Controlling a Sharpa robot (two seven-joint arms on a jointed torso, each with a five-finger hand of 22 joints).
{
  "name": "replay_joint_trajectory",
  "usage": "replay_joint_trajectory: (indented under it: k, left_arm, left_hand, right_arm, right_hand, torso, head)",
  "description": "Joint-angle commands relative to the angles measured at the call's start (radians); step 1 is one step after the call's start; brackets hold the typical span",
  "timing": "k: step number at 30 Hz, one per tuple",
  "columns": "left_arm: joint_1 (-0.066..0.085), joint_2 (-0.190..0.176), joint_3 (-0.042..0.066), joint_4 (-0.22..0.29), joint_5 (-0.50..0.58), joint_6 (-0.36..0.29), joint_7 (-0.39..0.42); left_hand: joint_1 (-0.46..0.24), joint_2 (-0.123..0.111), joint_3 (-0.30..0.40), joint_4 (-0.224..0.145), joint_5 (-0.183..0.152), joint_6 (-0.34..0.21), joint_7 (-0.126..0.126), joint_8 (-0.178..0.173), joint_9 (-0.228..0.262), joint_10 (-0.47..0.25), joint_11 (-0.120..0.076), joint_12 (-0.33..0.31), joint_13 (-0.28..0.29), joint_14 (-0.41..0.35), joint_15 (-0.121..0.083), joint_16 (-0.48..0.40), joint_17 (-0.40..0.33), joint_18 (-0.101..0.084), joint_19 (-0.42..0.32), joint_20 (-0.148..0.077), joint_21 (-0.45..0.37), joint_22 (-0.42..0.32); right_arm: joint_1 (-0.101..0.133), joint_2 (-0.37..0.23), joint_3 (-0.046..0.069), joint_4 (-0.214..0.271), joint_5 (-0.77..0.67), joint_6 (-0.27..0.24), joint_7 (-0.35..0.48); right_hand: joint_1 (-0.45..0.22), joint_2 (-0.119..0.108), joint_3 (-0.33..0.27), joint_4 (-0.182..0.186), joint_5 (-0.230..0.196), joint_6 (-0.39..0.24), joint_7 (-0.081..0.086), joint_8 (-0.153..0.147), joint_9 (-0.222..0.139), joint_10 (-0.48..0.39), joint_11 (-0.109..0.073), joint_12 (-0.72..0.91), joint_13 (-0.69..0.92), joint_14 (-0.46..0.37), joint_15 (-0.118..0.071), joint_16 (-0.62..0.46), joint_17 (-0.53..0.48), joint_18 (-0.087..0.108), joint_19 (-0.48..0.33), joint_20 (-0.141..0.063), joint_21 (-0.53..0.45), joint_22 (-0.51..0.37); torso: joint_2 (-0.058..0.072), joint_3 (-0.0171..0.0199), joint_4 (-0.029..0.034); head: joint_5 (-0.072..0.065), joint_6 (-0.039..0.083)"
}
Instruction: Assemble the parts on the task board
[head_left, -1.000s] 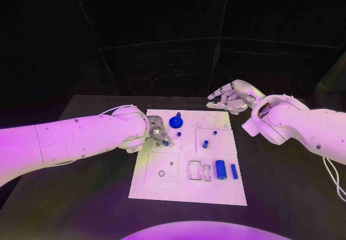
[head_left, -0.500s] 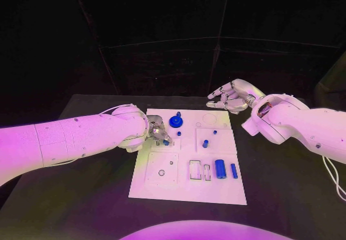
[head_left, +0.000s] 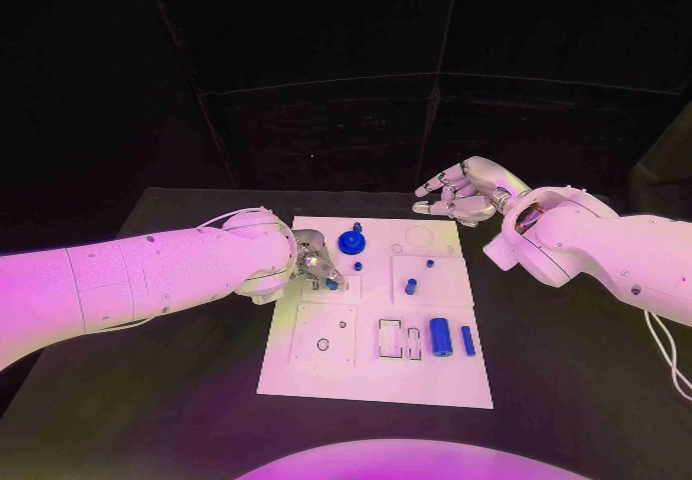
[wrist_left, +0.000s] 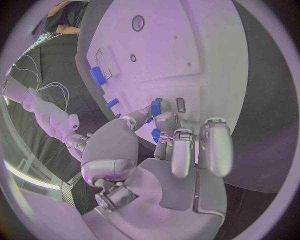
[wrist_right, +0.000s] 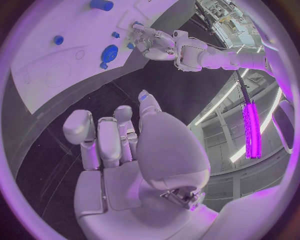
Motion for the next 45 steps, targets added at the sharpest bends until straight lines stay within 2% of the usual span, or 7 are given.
replay_joint_trajectory:
  k: [1,23,31,45]
  left_arm:
    - [0.001,-0.001,0.0,0.003,0.005,0.009,0.004]
    - [0.001,-0.006,0.0,0.009,0.005,0.012,0.003]
    - [0.001,-0.008,0.001,0.008,0.013,0.011,0.002]
    - [0.001,-0.006,0.001,0.003,0.016,0.014,0.003]
  left_hand:
    - [-0.013,0.003,-0.004,0.003,-0.003,0.01,-0.001,0.001,-0.002,0.007,0.003,0.005,0.001,0.106,-0.005,0.003,0.263,-0.012,0.005,-0.007,-0.002,0.004]
    - [-0.017,0.012,-0.002,0.009,-0.002,0.015,-0.003,0.002,-0.004,0.014,0.001,0.016,0.012,0.106,-0.006,0.003,0.263,-0.013,0.007,-0.008,0.001,0.008]
    - [-0.028,0.022,-0.002,0.02,-0.002,0.021,-0.004,0.002,-0.007,0.014,0.0,0.012,0.006,0.106,-0.007,0.003,0.263,-0.013,0.006,-0.009,-0.002,0.006]
    - [-0.05,0.026,-0.007,0.035,-0.003,0.029,-0.005,0.002,-0.016,0.02,-0.001,0.016,0.008,0.106,-0.008,0.003,0.263,-0.014,0.01,-0.009,0.003,0.014]
  right_arm:
    - [0.002,0.001,0.001,0.001,-0.003,0.006,0.005]
    - [0.002,0.002,0.001,0.0,-0.003,0.007,0.005]
    - [0.002,0.002,0.001,0.0,-0.003,0.007,0.005]
    - [0.002,0.0,0.001,0.001,-0.003,0.007,0.005]
  right_hand:
    - [0.006,0.004,-0.007,-0.001,0.007,-0.006,0.001,0.005,-0.001,0.0,0.001,0.0,0.0,0.022,-0.008,-0.003,0.001,0.009,-0.001,-0.002,-0.005,0.0]
    - [0.005,0.004,-0.007,-0.001,0.007,-0.006,0.001,0.005,-0.001,0.0,0.001,0.001,0.001,0.022,-0.008,-0.002,0.002,0.008,0.0,-0.002,-0.005,0.0]
    - [0.004,0.005,-0.009,0.002,0.008,-0.006,0.001,0.005,-0.001,-0.001,0.001,-0.001,-0.001,0.022,-0.008,-0.003,0.001,0.009,0.0,-0.002,-0.005,0.0]
    - [0.004,0.006,-0.009,0.002,0.008,-0.006,0.001,0.005,-0.001,-0.001,0.001,0.0,-0.001,0.022,-0.008,-0.003,0.001,0.008,0.0,-0.002,-0.005,0.0]
  torso:
    - [0.001,0.0003,0.0004]
    - [0.0,0.0002,0.0001]
    - [0.001,0.0001,0.0004]
    - [0.0,0.0006,-0.0001]
  head:
    - [0.002,-0.001]
    - [0.002,-0.003]
    - [0.003,-0.003]
    - [0.002,-0.003]
